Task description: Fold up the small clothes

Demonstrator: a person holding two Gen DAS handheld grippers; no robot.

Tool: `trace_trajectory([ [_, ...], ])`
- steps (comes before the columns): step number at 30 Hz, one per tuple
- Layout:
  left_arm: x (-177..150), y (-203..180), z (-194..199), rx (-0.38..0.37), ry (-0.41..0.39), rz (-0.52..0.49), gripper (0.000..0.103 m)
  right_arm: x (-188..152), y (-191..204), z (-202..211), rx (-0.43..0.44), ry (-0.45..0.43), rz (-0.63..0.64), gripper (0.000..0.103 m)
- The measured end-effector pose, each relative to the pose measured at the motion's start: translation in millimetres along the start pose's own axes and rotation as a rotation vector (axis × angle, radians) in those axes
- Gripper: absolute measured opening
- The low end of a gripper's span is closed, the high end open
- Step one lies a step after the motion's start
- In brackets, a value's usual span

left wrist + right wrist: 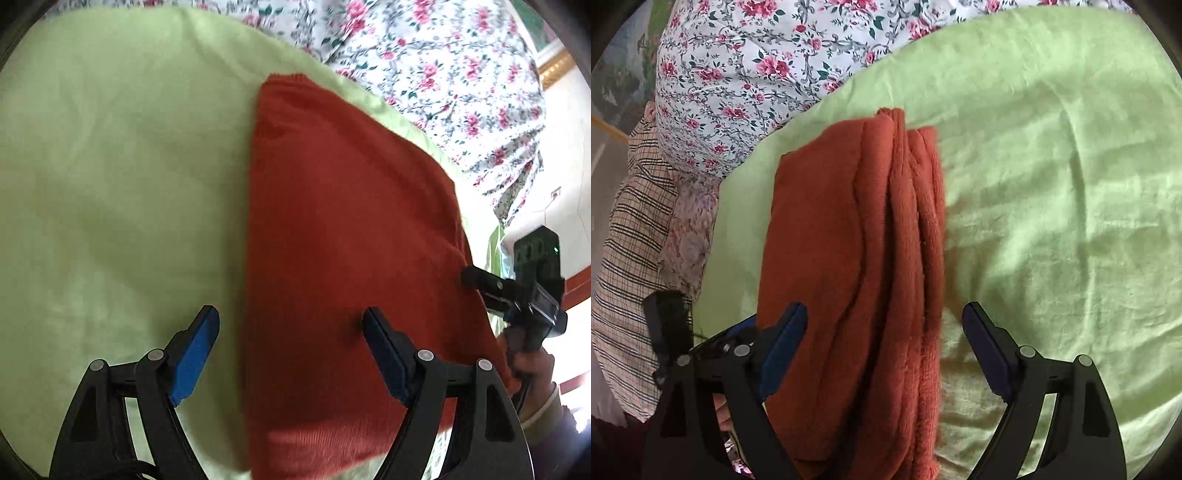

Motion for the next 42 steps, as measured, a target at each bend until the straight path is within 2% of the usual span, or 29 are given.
trace_trajectory([
  [4, -0.3, -10.3, -19.8, -0.026, 0.023, 0.005, 0.078, -1.5, 0.9, -6.0, 0.005, 0.013, 0.014, 0.083],
  [6, 0.0, -17.0, -28.7, -0.048, 0.028, -0.005, 0.066, -3.4, -0.9, -11.1, -0.009, 0.022, 0.023, 0.071],
  [8, 1.2, -21.9, -31.2, -0.069, 0.022, -0.019, 0.051, -5.4, -1.3, -14.2, -0.001, 0.034, 0.017, 0.045],
  [11, 4.4, -26.4, -22.2, -0.097, -0.001, -0.027, 0.031, -8.0, 1.1, -15.3, 0.031, 0.039, -0.017, 0.034],
  [14, 6.2, -28.0, -2.7, -0.141, -0.021, -0.015, 0.026, -9.9, 11.3, -8.5, 0.037, 0.022, -0.02, 0.03],
  [19, 6.1, -28.0, 37.3, -0.141, -0.064, -0.038, 0.024, -15.7, 41.0, 1.0, 0.079, -0.013, -0.022, 0.028],
  [22, 1.3, -11.8, 77.9, -0.124, -0.096, -0.055, 0.024, -28.6, 70.9, -4.6, 0.111, -0.005, 0.001, 0.027],
  [28, -16.4, 56.1, 157.4, -0.041, -0.143, -0.024, 0.024, -56.5, 145.5, -34.6, 0.216, 0.054, 0.052, 0.027],
  [34, -43.1, 114.6, 199.9, 0.029, -0.155, 0.041, 0.024, -89.9, 205.7, -72.1, 0.282, 0.144, 0.118, 0.027],
  [37, -59.3, 142.8, 196.3, 0.056, -0.12, 0.111, 0.027, -103.7, 214.0, -90.6, 0.269, 0.184, 0.129, 0.027],
  [40, -71.9, 162.8, 190.1, 0.096, -0.088, 0.163, 0.036, -116.8, 204.7, -107.8, 0.184, 0.211, 0.142, 0.029],
  [42, -73.8, 168.7, 192.9, 0.113, -0.091, 0.169, 0.042, -118.5, 197.5, -109.5, 0.168, 0.21, 0.112, 0.034],
])
Point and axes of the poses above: each gripper's, at about its wrist camera, not at the fingertips, and z roughly against the way its jaws point, y to its left, x to its top, the point moved 8 cm from there along -z, roughly the way its jaws point, and after that the axes turned 8 degrees about -y, right-handed, at the moved point
